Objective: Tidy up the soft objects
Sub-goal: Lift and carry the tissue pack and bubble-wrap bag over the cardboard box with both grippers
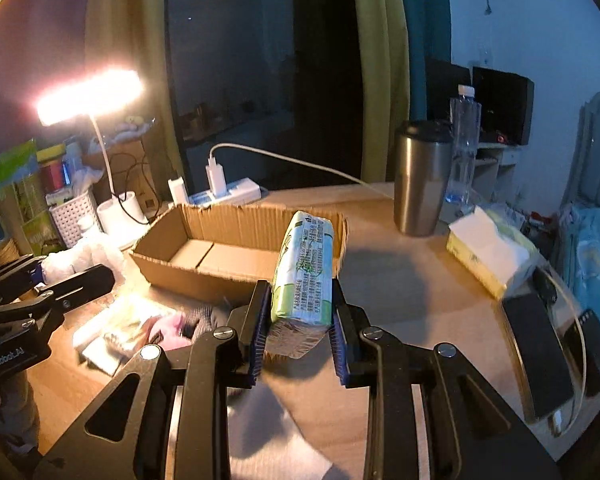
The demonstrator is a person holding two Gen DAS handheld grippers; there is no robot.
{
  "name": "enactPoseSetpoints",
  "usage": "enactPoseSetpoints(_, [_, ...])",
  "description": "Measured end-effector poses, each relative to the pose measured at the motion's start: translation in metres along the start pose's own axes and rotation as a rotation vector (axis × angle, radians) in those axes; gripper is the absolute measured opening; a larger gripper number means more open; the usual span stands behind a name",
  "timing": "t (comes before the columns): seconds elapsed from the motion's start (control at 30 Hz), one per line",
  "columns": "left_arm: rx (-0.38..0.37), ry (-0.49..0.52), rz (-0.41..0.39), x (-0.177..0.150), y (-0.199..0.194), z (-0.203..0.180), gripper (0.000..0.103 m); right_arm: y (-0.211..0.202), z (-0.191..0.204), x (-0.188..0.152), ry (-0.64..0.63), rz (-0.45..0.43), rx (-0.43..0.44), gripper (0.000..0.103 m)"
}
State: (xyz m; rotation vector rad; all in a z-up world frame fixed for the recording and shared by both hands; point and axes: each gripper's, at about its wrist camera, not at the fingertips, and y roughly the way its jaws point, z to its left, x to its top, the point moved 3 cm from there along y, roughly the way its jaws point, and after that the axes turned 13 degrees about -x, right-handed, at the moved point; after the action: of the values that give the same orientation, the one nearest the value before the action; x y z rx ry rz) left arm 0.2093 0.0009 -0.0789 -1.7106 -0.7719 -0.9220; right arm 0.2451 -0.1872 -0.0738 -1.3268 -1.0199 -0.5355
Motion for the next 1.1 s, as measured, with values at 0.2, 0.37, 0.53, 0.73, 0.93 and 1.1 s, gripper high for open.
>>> enactPoseSetpoints(0.2, [-0.010, 0.003, -0.049, 0.023, 0.007, 0.003, 0.045, 0.007, -0.001, 0.020, 0.000, -0.038, 0.004, 0.029])
enactPoseSetpoints(0.37, [-0.015, 0.000, -0.098, 0.041, 0.015, 0.003, 0.045, 0.012, -0.002, 0.038, -0.001, -0.075, 0.001, 0.029])
enactPoseSetpoints(0.53, [-0.032, -0.006, -0.156, 0.061, 0.025, 0.003, 0.045, 0.018, -0.001, 0.050, -0.022, -0.105, -0.004, 0.029])
enactPoseSetpoints(0.73, [-0.040, -0.014, -0.183, 0.077, 0.044, 0.006, 0.045, 0.029, -0.001, 0.060, -0.028, -0.118, -0.001, 0.029])
enactPoseSetpoints(0.93, [-0.034, -0.033, -0.161, 0.074, 0.073, 0.015, 0.045, 0.045, -0.002, 0.062, -0.019, -0.110, 0.007, 0.029])
enactPoseSetpoints(1.1, [-0.033, -0.037, -0.138, 0.065, 0.097, 0.020, 0.045, 0.061, 0.000, 0.058, -0.027, -0.094, 0.022, 0.029])
